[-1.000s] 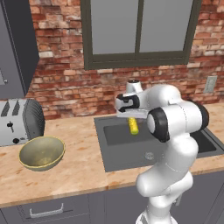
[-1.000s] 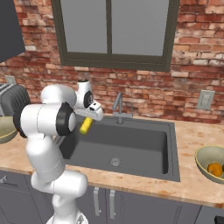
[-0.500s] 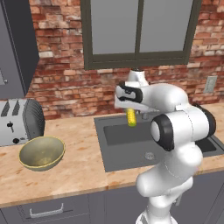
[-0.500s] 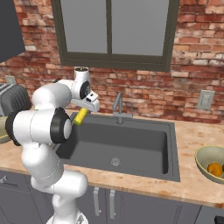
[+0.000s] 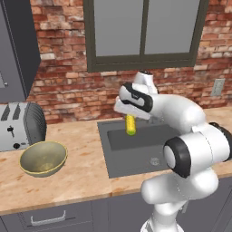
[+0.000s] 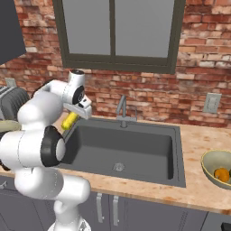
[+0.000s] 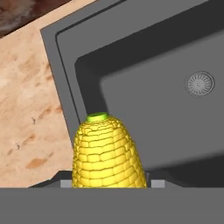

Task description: Pick the oranges from the cabinet and place them in one bowl. Pick the corn from the sink and place it in the other bowl.

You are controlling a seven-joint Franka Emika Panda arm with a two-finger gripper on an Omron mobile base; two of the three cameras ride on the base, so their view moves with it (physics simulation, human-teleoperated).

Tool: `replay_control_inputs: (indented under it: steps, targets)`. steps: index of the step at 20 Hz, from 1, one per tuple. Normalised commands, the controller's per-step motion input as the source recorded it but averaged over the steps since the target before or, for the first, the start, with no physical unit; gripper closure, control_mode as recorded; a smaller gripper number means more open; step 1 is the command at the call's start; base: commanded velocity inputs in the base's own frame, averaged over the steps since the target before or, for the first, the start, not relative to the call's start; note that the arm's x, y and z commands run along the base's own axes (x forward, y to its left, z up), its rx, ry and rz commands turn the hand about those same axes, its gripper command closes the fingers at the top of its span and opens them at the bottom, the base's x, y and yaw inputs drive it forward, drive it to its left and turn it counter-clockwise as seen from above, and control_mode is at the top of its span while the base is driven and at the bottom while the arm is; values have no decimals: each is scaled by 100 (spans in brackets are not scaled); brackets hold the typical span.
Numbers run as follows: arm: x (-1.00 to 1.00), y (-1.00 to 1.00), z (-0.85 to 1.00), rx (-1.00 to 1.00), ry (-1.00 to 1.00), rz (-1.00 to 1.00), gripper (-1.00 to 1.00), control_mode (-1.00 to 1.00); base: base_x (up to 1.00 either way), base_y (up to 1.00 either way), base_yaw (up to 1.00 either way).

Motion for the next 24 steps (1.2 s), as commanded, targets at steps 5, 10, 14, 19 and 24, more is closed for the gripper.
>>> replay_control_inputs:
  steps: [5, 10, 14, 19, 24]
  targets:
    - [-42, 66, 62, 1, -3, 0, 100, -100, 0, 0, 0]
    - [-36, 56, 31, 0, -3, 3, 100, -100, 0, 0, 0]
    - [-39, 53, 2, 0, 0, 7, 100, -100, 0, 0, 0]
    - [-25, 43, 2, 2, -2, 3, 100, -100, 0, 0, 0]
    - [-10, 25, 39, 0, -2, 0, 100, -100, 0, 0, 0]
